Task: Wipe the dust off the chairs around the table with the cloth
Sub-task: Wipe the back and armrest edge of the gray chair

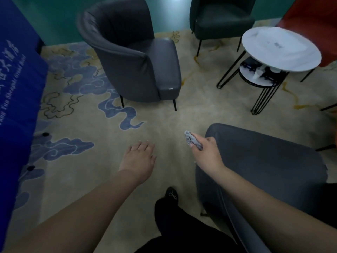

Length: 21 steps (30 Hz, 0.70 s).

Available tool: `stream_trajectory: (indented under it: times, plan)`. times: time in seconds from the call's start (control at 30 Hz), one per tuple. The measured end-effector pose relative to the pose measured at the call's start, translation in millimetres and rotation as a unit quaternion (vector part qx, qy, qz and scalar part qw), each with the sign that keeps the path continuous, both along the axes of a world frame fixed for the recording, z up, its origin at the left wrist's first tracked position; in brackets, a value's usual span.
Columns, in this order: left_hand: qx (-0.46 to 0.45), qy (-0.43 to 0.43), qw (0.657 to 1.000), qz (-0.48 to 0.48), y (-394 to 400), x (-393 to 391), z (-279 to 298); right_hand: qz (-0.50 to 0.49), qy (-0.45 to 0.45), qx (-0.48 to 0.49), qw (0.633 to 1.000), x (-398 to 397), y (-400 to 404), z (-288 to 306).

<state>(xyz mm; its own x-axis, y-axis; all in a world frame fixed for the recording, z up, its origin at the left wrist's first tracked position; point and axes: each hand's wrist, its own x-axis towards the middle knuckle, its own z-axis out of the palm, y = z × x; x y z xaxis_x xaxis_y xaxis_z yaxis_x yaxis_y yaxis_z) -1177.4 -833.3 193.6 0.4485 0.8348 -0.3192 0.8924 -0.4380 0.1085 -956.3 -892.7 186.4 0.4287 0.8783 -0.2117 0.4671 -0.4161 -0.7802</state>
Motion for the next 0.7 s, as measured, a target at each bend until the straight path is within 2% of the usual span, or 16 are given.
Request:
stream_trajectory:
  times: [0.33,0.7]
  plan:
    - [0.007,0.042,0.999,-0.029,128,11,8,0.010,-0.023,-0.023,0.999,22,119,-6]
    - [0.020,0.014,0.994,-0.103,275,42,6,-0.067,0.050,-0.005,0.996,28,244,12]
